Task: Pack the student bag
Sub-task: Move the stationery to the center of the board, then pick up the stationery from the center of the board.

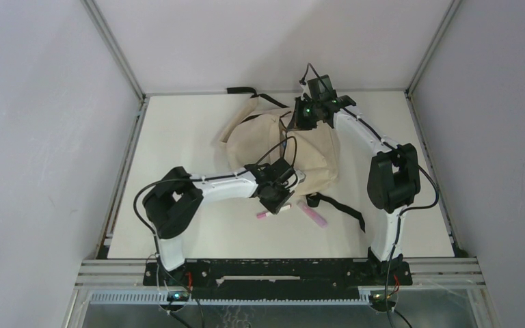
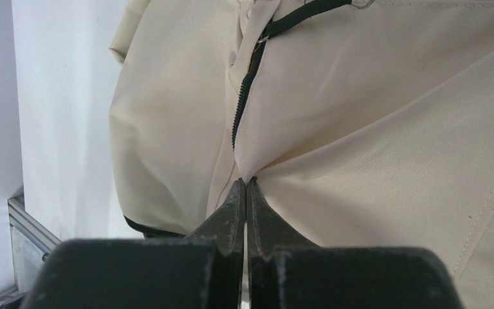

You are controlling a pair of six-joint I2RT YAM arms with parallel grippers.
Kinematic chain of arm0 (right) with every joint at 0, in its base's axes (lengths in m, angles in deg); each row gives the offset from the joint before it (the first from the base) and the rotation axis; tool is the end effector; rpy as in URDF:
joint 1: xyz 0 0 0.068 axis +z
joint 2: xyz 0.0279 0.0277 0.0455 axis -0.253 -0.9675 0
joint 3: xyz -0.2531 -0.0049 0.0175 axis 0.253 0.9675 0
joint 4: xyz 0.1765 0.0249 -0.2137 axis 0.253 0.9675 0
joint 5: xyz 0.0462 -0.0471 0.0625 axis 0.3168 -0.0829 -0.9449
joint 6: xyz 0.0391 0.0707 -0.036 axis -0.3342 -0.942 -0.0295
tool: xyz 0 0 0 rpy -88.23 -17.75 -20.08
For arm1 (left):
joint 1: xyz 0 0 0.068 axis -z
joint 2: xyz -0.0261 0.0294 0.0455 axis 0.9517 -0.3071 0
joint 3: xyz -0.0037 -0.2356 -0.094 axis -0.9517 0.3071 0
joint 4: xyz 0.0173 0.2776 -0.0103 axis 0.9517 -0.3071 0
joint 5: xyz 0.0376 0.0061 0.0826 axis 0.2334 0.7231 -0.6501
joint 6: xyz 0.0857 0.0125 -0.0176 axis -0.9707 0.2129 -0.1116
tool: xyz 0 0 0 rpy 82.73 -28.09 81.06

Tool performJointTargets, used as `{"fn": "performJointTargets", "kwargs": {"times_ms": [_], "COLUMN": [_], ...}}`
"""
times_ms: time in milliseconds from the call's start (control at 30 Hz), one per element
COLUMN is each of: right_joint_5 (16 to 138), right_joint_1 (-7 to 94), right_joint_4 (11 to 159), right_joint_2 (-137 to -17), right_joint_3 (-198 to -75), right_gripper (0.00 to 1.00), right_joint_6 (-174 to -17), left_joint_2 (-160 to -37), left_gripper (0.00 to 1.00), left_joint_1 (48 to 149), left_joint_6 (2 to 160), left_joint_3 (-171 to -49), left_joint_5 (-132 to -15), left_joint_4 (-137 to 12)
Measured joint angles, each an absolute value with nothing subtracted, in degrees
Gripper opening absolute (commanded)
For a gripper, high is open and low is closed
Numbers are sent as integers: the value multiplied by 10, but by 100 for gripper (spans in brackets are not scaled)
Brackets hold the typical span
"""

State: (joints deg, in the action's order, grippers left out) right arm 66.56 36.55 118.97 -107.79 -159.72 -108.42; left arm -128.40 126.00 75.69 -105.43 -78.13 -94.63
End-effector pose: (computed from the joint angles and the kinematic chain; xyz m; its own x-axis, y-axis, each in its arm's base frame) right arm 0.4365 0.2019 0.2275 -0.8335 0.0100 -0.5524 -0.2848 0.8489 0.4452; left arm 0.2243 -0.3156 0.0923 -0.6370 0.6798 -0.3635 0.7517 0.6523 -0.0975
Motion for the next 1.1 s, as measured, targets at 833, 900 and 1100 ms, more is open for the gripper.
{"fn": "performJointTargets", "kwargs": {"times_ms": [833, 900, 1100], "right_joint_5": [662, 661, 652], "right_joint_1": [368, 368, 364], "right_joint_4": [1187, 1185, 1179], "right_joint_2": [-1078, -1078, -1071], "right_joint_3": [-1596, -1594, -1582], "right_gripper": [0, 0, 0], "right_joint_6": [-1086, -1086, -1087], "left_joint_2": [-1204, -1197, -1178], "left_gripper": [0, 0, 0], "left_joint_1": [1237, 1215, 1133], "left_joint_6": [807, 818, 859], "left_joint_3": [-1053, -1053, -1053], "left_joint_5": [-796, -781, -723], "left_joint_4": [-982, -982, -967]}}
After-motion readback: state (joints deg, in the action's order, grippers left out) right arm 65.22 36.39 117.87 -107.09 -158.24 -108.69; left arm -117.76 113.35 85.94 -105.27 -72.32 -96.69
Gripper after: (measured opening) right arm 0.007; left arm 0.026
